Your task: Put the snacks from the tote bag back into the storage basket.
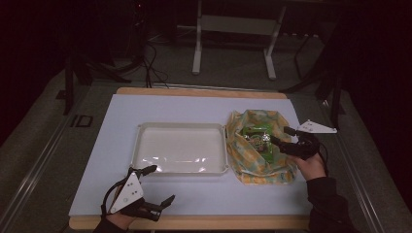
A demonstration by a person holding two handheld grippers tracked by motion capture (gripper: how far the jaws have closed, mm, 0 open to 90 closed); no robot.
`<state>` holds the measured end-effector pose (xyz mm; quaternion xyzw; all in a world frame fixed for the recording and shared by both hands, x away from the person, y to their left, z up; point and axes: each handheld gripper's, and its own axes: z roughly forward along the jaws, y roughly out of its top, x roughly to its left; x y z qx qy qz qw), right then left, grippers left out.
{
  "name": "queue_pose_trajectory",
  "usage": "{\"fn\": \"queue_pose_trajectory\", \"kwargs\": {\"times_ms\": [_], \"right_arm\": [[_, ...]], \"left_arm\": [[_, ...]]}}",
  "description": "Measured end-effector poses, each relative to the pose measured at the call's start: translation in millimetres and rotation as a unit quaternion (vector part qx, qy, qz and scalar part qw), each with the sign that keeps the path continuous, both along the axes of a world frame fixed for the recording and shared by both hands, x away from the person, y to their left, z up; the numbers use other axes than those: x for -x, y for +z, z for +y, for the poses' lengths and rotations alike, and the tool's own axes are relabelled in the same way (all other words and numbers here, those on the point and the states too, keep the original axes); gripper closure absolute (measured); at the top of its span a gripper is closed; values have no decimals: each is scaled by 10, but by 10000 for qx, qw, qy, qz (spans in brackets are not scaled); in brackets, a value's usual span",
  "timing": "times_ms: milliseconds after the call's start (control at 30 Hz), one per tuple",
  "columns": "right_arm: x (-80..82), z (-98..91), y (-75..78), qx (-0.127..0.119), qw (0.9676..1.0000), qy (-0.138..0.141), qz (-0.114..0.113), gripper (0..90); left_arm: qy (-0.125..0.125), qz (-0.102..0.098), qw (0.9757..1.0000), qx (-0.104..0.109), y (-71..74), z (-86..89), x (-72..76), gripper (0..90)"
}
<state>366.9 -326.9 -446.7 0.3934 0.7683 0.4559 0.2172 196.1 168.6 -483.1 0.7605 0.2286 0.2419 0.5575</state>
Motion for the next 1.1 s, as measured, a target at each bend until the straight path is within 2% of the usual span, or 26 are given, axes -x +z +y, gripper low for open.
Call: {"fn": "queue_pose_trajectory", "kwargs": {"times_ms": [67,100,200,233,367,600,800,833,900,1033,1100], "right_arm": [[-30,7,-51,35,10000,-39,68,276],[-55,17,-100,96,9998,-119,94,312],[-81,28,-147,168,9996,-146,154,315],[-107,31,-190,212,9994,-175,203,355],[-157,22,-260,224,9990,-162,359,407],[-250,7,-366,306,9970,-227,669,423],[-281,2,-400,339,9965,-290,712,423],[-269,7,-395,376,9969,-297,617,493],[-331,-5,-408,229,9941,-154,1049,502],[-389,-39,-439,81,9909,-176,1332,516],[-407,-48,-449,92,9895,-271,1413,521]], "left_arm": [[-2,-8,10000,-23,0,-1,0,3],[-9,-11,10000,-28,-1,-2,-2,3],[-16,-6,10000,-44,-3,-4,-2,3],[-18,-12,10000,-46,-2,-5,-2,3],[-16,-16,10000,-49,-3,-6,-1,3],[-20,-9,10000,-92,-8,-15,-2,3],[-26,-19,9999,-109,-8,-15,-1,3],[-28,-15,9999,-107,-9,-15,-1,3],[-26,-20,9999,-108,-9,-15,0,3],[-32,-17,9999,-107,-9,-15,1,3],[-31,-16,9999,-105,-8,-15,1,3]]}}
